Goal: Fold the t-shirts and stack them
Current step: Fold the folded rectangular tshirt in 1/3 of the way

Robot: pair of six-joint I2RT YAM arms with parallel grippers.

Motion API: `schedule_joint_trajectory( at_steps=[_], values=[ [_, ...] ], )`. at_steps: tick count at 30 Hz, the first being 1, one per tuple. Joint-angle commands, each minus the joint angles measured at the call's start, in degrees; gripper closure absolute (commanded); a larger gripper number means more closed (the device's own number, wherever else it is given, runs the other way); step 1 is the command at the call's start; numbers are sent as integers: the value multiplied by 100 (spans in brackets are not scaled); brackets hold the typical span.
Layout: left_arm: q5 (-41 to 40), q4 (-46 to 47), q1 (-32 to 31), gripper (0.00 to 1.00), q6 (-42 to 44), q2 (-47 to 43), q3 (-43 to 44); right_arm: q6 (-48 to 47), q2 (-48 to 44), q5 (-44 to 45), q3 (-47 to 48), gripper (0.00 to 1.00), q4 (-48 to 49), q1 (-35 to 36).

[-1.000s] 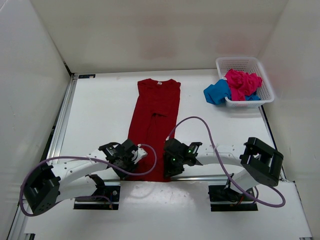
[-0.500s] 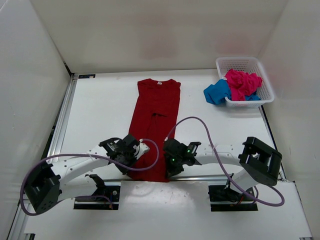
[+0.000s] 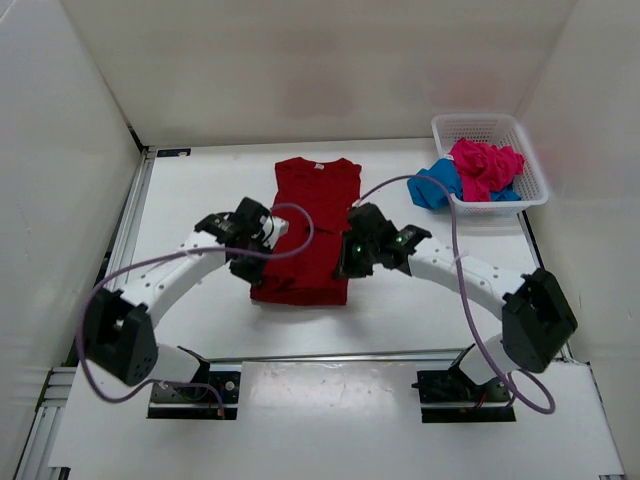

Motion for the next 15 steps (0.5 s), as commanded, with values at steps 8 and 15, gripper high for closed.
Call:
schedule_joint_trajectory(
  at_steps=[8,15],
  values=[
    [-223,684,693,89,21,1822,1891,-1104,1582,-379,1516,100,-377,-1322],
    [-162,604,1151,89,21,3141,3228,-1298,2549,-712,2264,100,-377,-1814]
  ],
)
